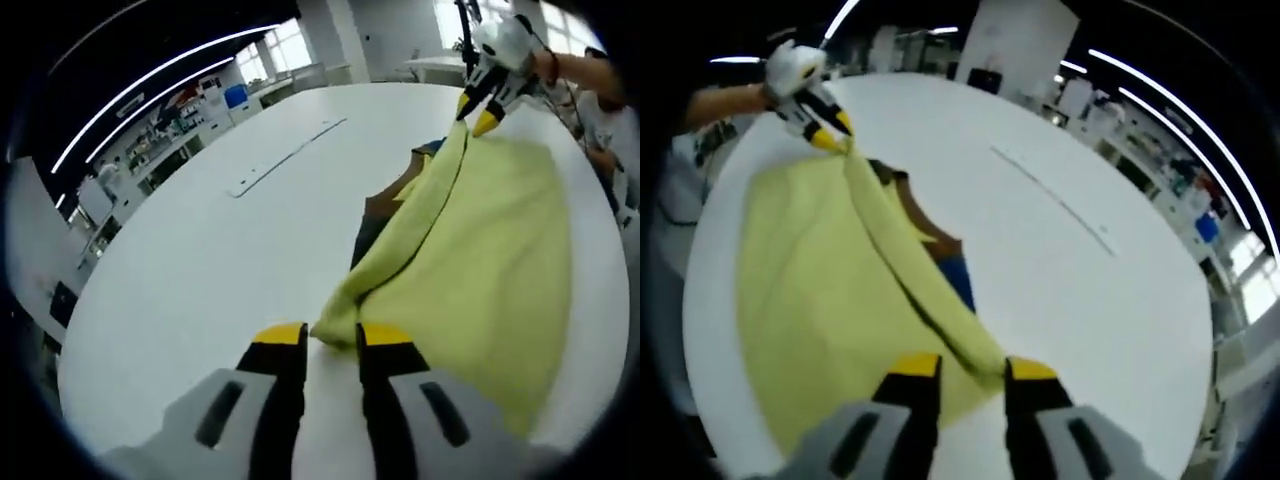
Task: Fold the garment on the visible template until the final outline fits inside the template.
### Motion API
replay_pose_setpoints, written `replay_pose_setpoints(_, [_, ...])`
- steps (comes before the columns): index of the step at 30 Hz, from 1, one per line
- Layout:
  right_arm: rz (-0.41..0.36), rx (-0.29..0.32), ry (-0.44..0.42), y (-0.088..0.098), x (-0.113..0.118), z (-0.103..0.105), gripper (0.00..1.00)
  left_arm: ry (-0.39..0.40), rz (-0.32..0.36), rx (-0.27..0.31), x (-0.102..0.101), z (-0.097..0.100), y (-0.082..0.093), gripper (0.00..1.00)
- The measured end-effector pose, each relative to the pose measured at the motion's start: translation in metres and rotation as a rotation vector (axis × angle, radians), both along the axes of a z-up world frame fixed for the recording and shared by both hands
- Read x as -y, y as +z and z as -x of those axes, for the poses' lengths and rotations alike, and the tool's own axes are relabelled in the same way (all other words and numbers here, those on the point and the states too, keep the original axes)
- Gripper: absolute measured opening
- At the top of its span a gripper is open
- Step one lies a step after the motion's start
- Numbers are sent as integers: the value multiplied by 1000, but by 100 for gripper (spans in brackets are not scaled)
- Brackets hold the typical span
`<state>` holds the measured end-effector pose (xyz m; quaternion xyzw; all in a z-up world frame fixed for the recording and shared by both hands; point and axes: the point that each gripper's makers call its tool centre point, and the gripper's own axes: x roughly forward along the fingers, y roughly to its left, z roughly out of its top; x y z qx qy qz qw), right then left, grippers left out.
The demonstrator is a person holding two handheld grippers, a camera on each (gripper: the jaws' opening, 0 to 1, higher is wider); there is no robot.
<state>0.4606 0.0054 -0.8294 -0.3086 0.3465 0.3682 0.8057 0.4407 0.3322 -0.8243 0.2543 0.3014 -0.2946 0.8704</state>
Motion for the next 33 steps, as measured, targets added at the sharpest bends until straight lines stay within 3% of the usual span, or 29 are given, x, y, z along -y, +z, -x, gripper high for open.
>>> replay_pose_setpoints(5, [5, 13, -3, -2, 4, -3, 17, -26, -12, 6, -1, 2, -2, 13])
replay_pose_setpoints(17, [20, 18, -22, -13, 4, -9, 5, -48, -33, -24, -1, 1, -14, 16])
replay_pose_setpoints(20, [12, 14, -31, -15, 4, -9, 0, -46, -30, -20, 0, 0, -14, 14])
replay_pose_setpoints(25, [2, 21, -41, -15, 2, -9, 0, -12, -17, -26, -3, -3, -14, 8])
replay_pose_setpoints(33, [-22, 36, -54, -5, 5, -11, 0, 21, 44, 7, 0, -7, 3, 4])
